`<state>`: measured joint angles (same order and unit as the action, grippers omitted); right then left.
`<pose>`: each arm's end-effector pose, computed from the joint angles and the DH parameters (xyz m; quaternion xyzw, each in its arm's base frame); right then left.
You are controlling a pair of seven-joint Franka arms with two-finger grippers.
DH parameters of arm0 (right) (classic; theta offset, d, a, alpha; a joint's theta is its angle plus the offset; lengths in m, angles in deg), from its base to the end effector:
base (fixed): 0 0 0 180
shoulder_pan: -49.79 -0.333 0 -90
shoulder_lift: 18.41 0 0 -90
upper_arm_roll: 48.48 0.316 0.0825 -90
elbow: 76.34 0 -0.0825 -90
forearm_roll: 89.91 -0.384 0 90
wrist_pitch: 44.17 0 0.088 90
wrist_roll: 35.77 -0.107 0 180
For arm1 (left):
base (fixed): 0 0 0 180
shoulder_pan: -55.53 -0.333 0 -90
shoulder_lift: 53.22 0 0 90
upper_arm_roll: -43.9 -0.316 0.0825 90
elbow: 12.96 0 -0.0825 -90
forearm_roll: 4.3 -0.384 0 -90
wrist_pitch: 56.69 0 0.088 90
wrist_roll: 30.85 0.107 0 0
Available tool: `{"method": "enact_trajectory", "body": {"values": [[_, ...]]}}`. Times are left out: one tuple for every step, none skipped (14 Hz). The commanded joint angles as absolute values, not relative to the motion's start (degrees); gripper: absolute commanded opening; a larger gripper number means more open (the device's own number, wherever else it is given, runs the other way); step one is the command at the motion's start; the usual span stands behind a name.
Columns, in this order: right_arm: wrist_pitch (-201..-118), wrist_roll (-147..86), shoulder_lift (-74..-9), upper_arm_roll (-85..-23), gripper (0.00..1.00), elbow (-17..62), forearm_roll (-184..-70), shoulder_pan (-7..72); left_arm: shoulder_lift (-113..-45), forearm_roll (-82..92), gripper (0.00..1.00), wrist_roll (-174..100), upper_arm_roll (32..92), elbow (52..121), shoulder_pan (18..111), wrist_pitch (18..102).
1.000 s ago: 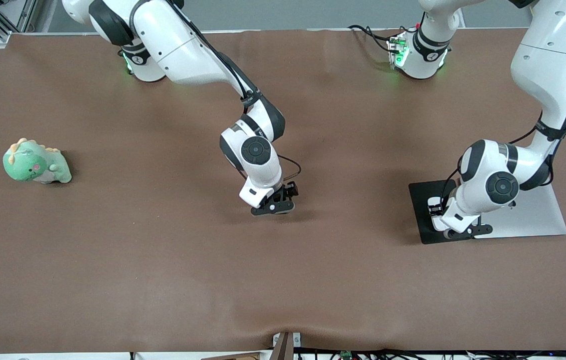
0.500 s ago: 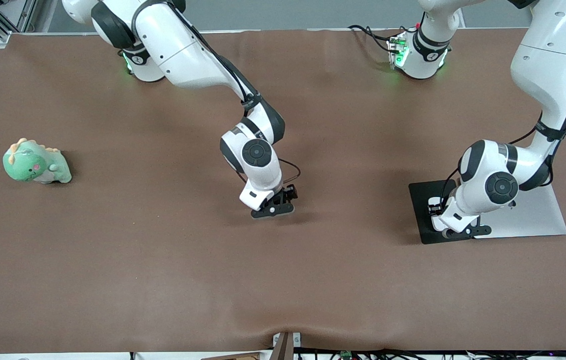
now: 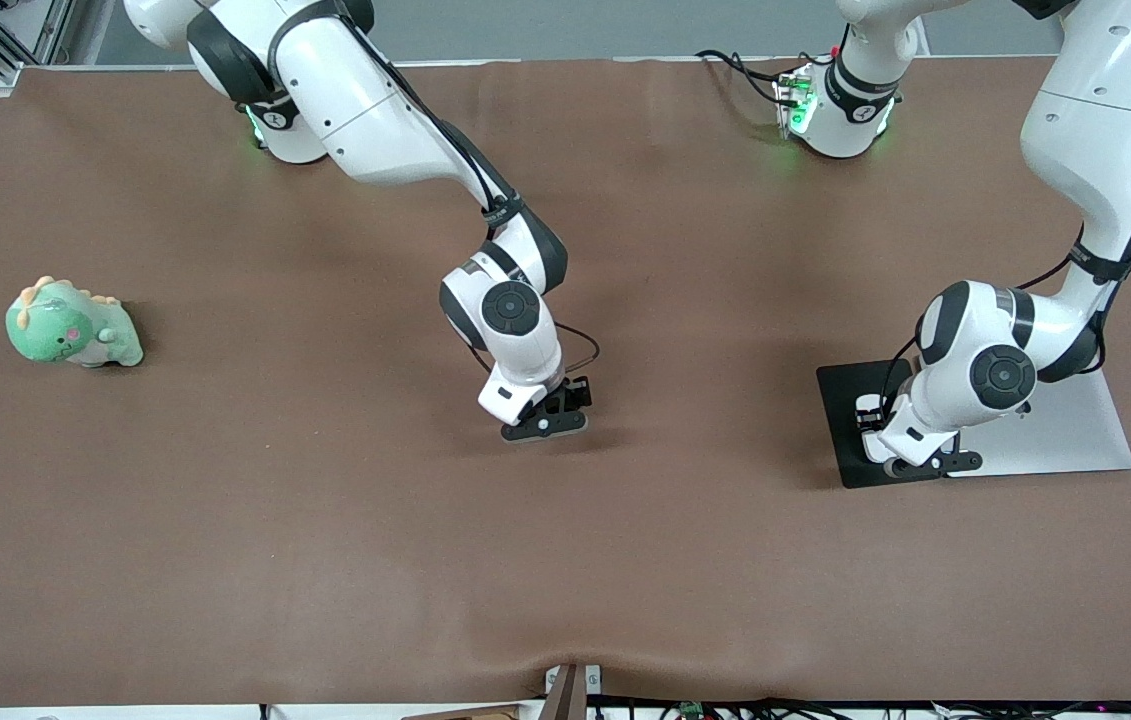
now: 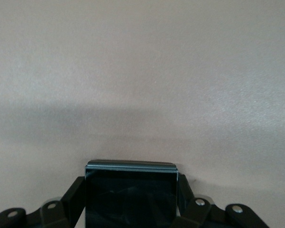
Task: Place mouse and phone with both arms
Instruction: 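Carry the phone toward the plush toy while the left gripper releases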
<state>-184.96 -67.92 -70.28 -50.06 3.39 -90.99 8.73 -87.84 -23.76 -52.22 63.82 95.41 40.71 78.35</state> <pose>0.5725 0.4774 0.1786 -0.9948 -0.0630 -0.0674 0.0439 0.6207 -0.0428 0.1910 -0.9982 -0.0397 0.0376 0.0245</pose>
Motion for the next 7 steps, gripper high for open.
{"method": "enact_trajectory", "body": {"values": [[-184.1, -71.1, -69.9, -50.0, 0.00, 2.3, -90.7, 11.2, -88.4, -25.5, 0.56, -51.7, 64.0, 94.7, 40.1, 78.9], [-182.7, -71.0, -69.0, -50.0, 0.00, 2.8, -90.7, 11.6, -88.4, -25.4, 0.56, -51.8, 64.0, 94.7, 40.1, 78.9], [-180.2, -70.9, -67.6, -50.0, 0.00, 2.9, -90.7, 12.4, -88.5, -25.4, 0.56, -51.8, 64.0, 94.6, 40.2, 78.9], [-177.5, -71.3, -66.0, -50.0, 0.00, 2.9, -90.8, 13.8, -88.6, -25.4, 0.57, -51.8, 64.0, 94.6, 40.2, 78.9], [-174.5, -71.4, -64.2, -49.8, 0.00, 3.2, -90.9, 16.4, -88.7, -25.4, 0.58, -51.8, 64.0, 94.6, 40.2, 78.9], [-172.4, -70.9, -62.3, -49.4, 0.00, 4.2, -91.0, 19.6, -88.9, -25.4, 0.61, -51.8, 64.0, 94.4, 40.2, 78.9], [-172.0, -70.3, -60.4, -49.4, 0.00, 5.8, -91.0, 21.9, -88.9, -25.5, 0.76, -51.7, 64.0, 94.4, 40.2, 78.9]]}}
